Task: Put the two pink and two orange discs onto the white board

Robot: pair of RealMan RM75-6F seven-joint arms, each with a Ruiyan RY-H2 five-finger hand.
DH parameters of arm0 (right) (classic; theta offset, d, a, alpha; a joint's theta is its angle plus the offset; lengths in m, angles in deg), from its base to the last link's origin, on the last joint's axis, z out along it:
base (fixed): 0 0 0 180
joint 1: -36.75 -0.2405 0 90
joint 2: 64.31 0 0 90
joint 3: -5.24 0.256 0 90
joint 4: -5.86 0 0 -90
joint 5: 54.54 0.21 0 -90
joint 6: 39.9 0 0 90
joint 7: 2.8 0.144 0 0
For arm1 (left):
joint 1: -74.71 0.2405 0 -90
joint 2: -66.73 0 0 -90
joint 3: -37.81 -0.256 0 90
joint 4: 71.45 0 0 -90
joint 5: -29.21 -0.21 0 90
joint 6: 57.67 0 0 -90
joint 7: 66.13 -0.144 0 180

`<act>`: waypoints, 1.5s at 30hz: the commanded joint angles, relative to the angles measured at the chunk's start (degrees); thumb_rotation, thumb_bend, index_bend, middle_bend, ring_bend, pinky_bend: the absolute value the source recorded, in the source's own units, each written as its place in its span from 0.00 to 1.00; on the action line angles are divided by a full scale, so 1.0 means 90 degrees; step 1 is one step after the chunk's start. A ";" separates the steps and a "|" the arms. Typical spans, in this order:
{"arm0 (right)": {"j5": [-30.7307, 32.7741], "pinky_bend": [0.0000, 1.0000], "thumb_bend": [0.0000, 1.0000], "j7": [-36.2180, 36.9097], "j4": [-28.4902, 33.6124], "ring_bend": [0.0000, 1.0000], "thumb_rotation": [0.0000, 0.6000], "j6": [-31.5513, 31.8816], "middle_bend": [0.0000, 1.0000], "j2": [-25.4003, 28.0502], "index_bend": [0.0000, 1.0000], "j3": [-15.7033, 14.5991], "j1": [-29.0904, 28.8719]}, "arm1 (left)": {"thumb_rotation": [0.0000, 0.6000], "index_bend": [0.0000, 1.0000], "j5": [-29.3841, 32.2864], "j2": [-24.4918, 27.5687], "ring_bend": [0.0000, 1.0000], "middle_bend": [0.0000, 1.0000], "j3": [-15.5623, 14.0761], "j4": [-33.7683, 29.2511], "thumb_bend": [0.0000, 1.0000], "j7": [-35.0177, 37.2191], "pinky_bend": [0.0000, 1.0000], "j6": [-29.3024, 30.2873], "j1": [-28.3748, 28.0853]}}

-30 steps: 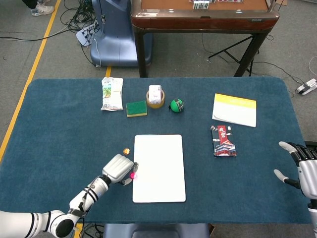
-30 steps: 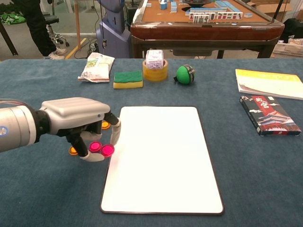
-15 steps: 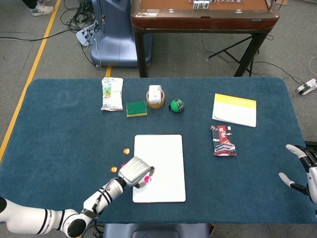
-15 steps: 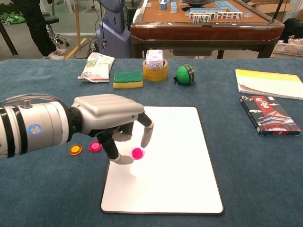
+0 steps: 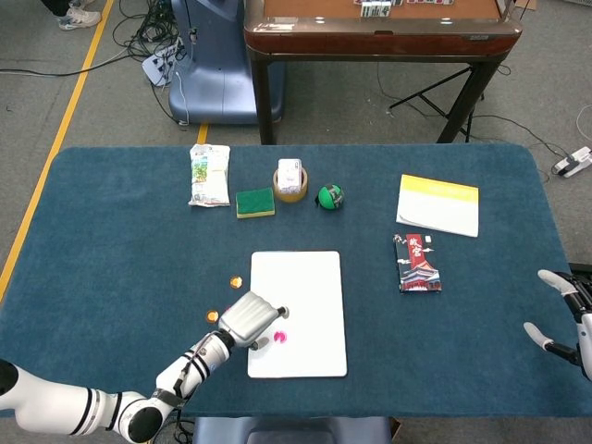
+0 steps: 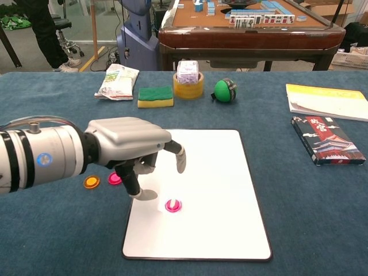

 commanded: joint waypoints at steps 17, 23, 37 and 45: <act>0.0036 0.32 0.02 -0.0262 0.0100 0.25 1.00 -0.0231 0.29 -0.0028 0.24 -0.0001 -0.0100 | 1.00 0.48 0.0343 0.0083 1.00 1.00 -0.0154 0.0542 0.30 0.0068 1.00 0.0372 0.0187; 0.0056 0.32 0.02 -0.0284 0.0113 0.25 1.00 -0.0257 0.29 -0.0031 0.24 0.0007 -0.0110 | 1.00 0.50 0.0481 0.0029 1.00 1.00 -0.0196 0.0723 0.30 0.0079 1.00 0.0306 0.0191; 0.0055 0.32 0.02 -0.0329 0.0137 0.25 1.00 -0.0304 0.29 -0.0030 0.24 0.0005 -0.0134 | 1.00 0.51 0.0591 -0.0056 1.00 1.00 -0.0277 0.0975 0.30 0.0044 1.00 0.0301 0.0223; 0.0065 0.32 0.02 -0.0354 0.0149 0.25 1.00 -0.0333 0.29 -0.0032 0.24 0.0005 -0.0147 | 1.00 0.51 0.0589 -0.0060 1.00 1.00 -0.0310 0.0950 0.30 0.0001 1.00 0.0328 0.0241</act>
